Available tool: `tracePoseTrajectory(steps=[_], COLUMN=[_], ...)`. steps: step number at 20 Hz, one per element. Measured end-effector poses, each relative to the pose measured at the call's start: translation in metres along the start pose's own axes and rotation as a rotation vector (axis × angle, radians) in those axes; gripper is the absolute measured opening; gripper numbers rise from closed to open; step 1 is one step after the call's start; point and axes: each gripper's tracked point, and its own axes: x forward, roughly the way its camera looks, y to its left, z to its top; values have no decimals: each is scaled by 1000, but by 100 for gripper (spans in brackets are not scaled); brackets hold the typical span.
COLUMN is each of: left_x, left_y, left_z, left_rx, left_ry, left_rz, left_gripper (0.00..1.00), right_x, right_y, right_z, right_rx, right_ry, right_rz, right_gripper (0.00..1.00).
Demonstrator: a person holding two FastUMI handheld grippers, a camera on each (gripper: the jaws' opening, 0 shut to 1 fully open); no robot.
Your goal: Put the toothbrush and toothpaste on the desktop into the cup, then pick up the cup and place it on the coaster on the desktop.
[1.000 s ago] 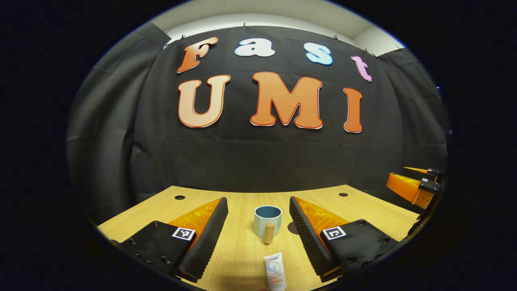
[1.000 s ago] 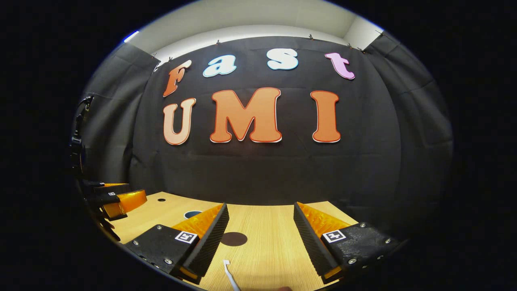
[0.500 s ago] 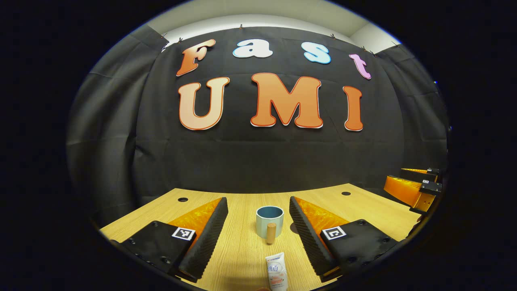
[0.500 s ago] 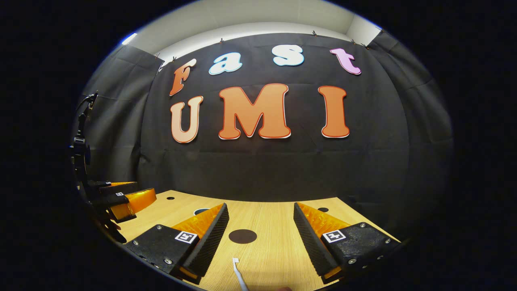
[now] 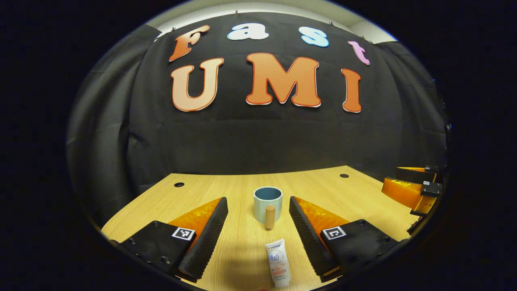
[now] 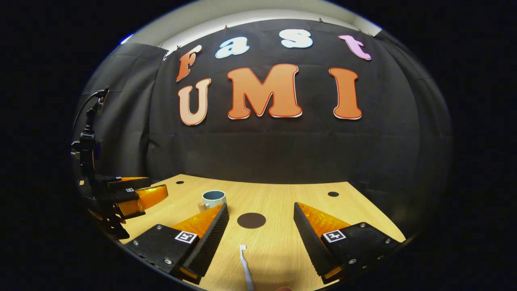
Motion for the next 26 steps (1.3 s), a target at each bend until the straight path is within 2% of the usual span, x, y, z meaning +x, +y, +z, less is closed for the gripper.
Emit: tracePoseTrajectory(steps=[4,9,16,22,26], left_x=[6,11,14,7,-7], left_y=[0,1,-7,-18,-26], left_z=[-23,-58,-98,-123,-122], left_rx=[14,74,37,54,10], left_ry=[85,197,376,532,643], left_rz=[-6,16,-18,-90,-138], left_gripper=[99,99,99,100,99], right_x=[6,11,11,4,-1], right_y=[3,6,12,21,24], right_z=[-19,-60,-101,-127,-140], right_rx=[-5,-21,-52,-96,-91], right_ry=[77,236,407,528,596], right_rz=[14,25,42,87,108], right_gripper=[97,97,97,97,95])
